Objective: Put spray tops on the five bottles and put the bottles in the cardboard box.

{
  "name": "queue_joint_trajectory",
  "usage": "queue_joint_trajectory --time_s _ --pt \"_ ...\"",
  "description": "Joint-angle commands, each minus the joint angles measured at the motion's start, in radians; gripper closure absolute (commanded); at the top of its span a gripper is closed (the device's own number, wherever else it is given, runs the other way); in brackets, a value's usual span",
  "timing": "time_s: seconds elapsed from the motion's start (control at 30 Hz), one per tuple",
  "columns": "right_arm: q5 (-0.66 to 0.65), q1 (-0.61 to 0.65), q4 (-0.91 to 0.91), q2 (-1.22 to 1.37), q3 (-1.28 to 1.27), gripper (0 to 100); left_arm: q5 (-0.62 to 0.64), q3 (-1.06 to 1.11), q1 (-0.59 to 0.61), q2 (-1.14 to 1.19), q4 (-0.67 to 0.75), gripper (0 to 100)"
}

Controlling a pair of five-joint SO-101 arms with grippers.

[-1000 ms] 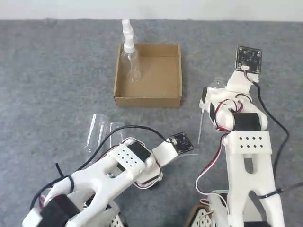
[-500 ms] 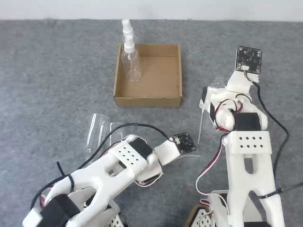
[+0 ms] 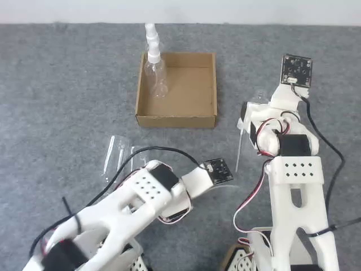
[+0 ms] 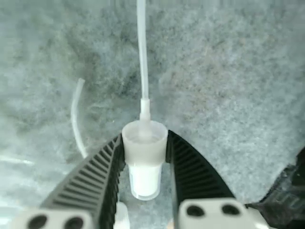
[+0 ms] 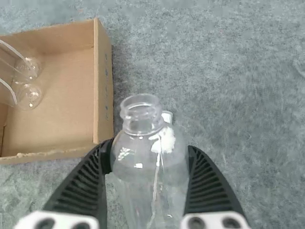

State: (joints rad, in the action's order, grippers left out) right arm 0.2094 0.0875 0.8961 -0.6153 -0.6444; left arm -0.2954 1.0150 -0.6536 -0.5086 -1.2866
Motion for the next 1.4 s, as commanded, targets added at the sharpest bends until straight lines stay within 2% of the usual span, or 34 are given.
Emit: queue_joint_trajectory --time_s 0.0,0.17,0.47,0.73,1.17,1.37 --pt "0.006 -0.008 -0.030 -0.047 0.034 97.7 -0.008 -0.054 0.063 -0.190 -0.055 94" --pt "0.006 -0.008 -0.030 -0.047 0.034 97.7 -0.008 -0.053 0.199 -0.373 -0.091 94" --pt "0.006 -0.008 -0.030 -0.045 0.034 97.7 0.009 -0.051 0.255 -0.532 -0.112 94" --pt "0.006 -0.008 -0.030 -0.045 0.034 97.7 0.044 -0.056 0.388 -0.554 -0.068 94" --pt "0.006 -0.008 -0.030 -0.045 0.032 97.6 0.210 -0.206 0.540 -0.554 -0.064 94" --pt "0.006 -0.008 -0.030 -0.045 0.032 97.6 0.284 -0.213 0.655 -0.549 0.005 94"
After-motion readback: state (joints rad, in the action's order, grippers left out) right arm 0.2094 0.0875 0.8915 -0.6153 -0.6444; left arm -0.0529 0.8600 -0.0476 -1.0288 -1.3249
